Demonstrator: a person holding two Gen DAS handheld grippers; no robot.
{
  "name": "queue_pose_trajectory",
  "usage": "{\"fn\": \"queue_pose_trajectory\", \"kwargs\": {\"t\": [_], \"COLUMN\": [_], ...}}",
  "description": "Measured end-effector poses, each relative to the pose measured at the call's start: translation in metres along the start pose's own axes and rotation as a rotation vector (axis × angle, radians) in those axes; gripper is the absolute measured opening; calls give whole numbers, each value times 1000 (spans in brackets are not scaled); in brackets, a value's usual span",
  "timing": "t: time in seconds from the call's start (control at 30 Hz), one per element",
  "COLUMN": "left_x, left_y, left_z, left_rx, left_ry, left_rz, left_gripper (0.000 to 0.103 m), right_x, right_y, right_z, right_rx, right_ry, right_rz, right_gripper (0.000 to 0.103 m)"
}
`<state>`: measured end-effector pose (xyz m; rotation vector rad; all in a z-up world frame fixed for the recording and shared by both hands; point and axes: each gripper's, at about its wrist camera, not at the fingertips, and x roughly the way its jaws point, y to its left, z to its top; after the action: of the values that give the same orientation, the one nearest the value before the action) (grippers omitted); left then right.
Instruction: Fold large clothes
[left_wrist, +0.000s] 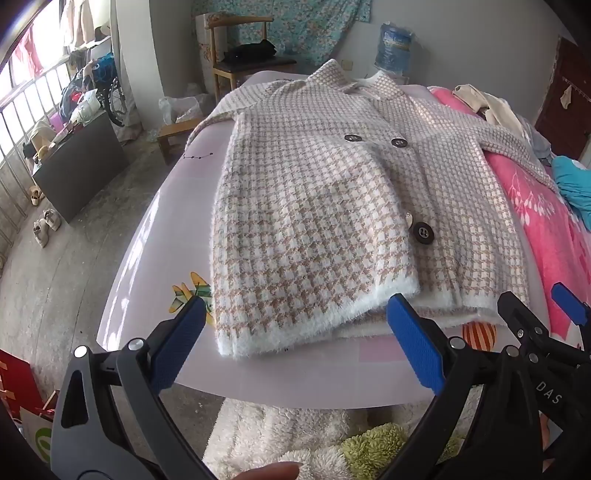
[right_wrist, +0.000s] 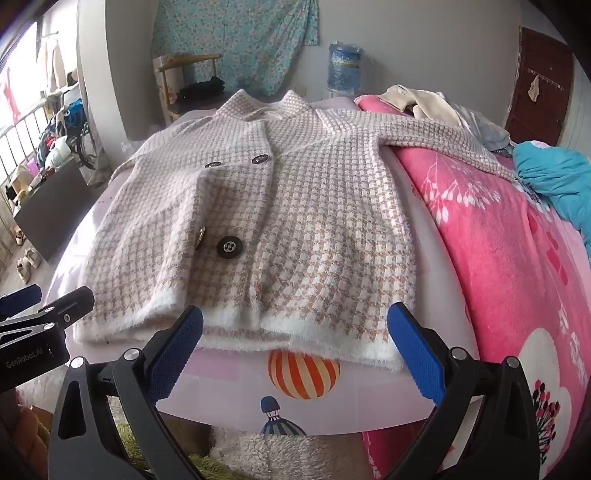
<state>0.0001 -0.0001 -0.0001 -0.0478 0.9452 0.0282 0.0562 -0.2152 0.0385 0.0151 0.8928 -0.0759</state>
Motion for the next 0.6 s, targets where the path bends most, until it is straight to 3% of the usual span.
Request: {"fn": "queue_pose_trajectory", "kwargs": {"t": [0.6], "left_x": [0], "left_y": [0], "left_z": [0], "left_rx": [-2], "left_ry": [3], "left_rz": [-6], "left_gripper": [95], "right_x": [1], "right_y": [-1], "right_z": [1], "right_rx": [6], "right_ry": [-2], "right_rz": [7], "right_gripper": [98]}}
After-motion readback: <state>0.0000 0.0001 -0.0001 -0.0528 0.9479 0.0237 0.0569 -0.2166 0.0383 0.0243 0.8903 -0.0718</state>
